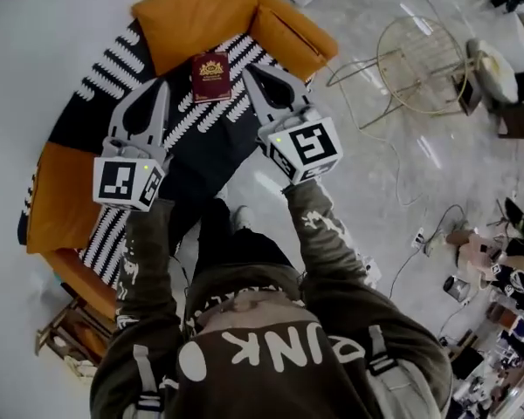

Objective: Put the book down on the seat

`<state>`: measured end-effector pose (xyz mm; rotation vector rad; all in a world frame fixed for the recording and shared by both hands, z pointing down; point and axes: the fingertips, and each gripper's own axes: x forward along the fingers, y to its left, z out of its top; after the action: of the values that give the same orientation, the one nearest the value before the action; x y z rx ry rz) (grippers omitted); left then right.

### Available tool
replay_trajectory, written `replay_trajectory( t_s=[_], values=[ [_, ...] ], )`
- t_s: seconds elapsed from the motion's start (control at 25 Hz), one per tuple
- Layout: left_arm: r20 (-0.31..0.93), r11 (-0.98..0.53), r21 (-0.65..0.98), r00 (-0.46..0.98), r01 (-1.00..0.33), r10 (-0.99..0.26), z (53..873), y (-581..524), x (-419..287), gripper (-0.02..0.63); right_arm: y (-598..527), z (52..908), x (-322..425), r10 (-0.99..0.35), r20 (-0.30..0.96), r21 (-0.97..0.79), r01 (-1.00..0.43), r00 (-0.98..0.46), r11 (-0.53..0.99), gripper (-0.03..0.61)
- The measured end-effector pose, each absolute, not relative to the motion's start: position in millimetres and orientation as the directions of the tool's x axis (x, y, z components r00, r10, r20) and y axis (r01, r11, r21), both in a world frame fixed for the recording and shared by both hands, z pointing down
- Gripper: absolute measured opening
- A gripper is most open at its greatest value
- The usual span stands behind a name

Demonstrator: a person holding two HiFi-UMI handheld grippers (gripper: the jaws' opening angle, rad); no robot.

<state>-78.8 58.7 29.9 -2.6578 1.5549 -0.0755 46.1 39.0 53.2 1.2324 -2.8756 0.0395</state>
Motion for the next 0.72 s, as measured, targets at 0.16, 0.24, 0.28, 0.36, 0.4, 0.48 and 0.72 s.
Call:
replay_trajectory(
  t_s=[0.16, 0.24, 0.28, 0.36, 0.4, 0.48, 0.72],
  values=[
    [-0.008, -0.492, -0.087, 0.495, -0.866, -0.869, -13.6, 116.9, -77.5, 0.003, 97.8, 11.3, 41.7, -0.726, 0.001, 0.0, -0.726, -0.688, 0.688, 0.011],
    [-0.026, -0.499, -0.093, 0.503, -0.861, -0.864, -31.5, 141.2, -76.0, 0.003, 122.9, -3.8, 39.6, -0.726, -0.011, 0.004, -0.726, -0.687, 0.687, 0.011],
    [-0.033, -0.505, -0.097, 0.51, -0.858, -0.86, -38.5, 154.6, -75.4, 0.003, 137.0, -9.6, 37.9, -0.726, -0.014, 0.008, -0.726, -0.688, 0.688, 0.011],
    [-0.048, -0.52, -0.103, 0.526, -0.848, -0.849, -49.5, 184.0, -75.8, 0.003, 167.9, -20.1, 34.2, -0.73, -0.023, 0.02, -0.73, -0.683, 0.683, 0.011],
    [-0.056, -0.53, -0.104, 0.537, -0.841, -0.842, -54.0, 199.6, -76.6, 0.003, 184.2, -25.5, 32.6, -0.735, -0.03, 0.029, -0.736, -0.677, 0.676, 0.011],
    [-0.073, -0.553, -0.11, 0.562, -0.826, -0.824, -62.0, 232.9, -80.0, 0.003, 218.9, -35.9, 28.5, -0.751, -0.045, 0.049, -0.752, -0.659, 0.657, 0.011],
    [-0.09, -0.609, -0.131, 0.621, -0.782, -0.779, -75.3, 339.3, -100.7, 0.003, 330.3, -56.4, 2.9, -0.792, -0.072, 0.083, -0.795, -0.606, 0.601, 0.011]
  ],
)
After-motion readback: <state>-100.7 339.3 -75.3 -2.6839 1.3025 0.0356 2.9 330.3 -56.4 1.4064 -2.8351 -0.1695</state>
